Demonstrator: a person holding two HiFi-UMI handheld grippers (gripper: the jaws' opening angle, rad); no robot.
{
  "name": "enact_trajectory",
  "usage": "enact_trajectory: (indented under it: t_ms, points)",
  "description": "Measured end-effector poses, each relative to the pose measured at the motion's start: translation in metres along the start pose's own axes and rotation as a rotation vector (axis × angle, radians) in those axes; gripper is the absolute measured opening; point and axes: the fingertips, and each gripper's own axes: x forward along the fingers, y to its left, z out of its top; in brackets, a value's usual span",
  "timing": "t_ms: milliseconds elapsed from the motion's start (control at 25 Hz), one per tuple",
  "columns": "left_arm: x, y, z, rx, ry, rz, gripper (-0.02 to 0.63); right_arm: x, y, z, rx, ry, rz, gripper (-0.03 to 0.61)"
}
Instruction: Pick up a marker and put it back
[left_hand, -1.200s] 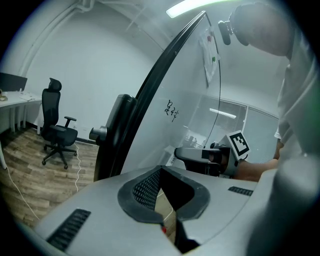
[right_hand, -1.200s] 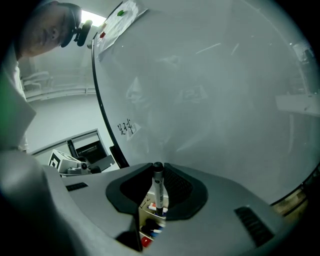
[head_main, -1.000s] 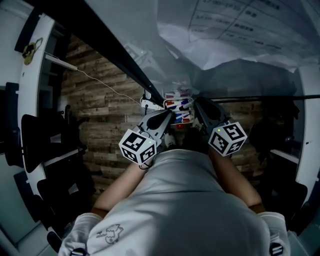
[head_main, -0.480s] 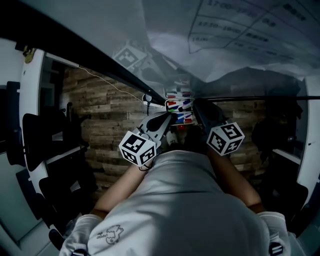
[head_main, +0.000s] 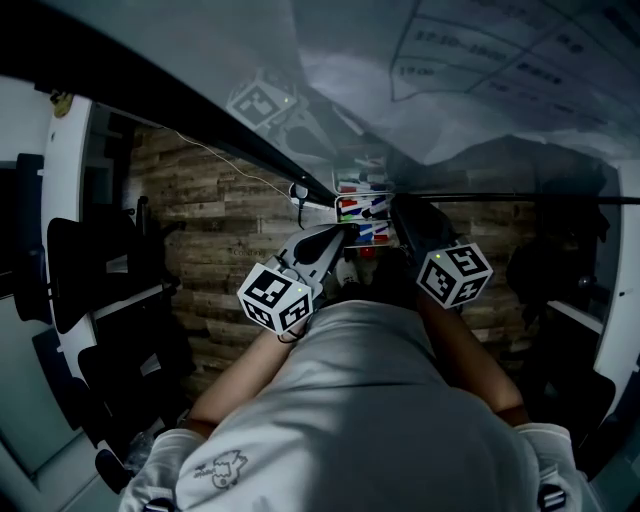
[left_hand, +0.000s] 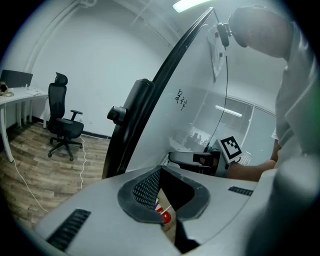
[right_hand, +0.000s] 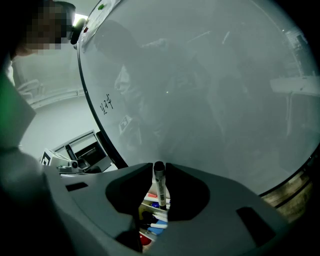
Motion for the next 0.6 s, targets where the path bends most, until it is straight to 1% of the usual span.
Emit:
enact_trajectory:
  t_ms: [360, 600]
  points:
    - [-0.011, 0.003, -0.002, -0.007, -0.01, 0.021, 0.005, 0.0, 0.0, 0.003, -0.006, -0.016, -0.011, 0.081]
    - [-0.021, 0.001, 0.001, 0.002, -0.032, 0.022, 0.005, -0.008, 0.003, 0.01, -0.026, -0.047, -0.028, 0.083]
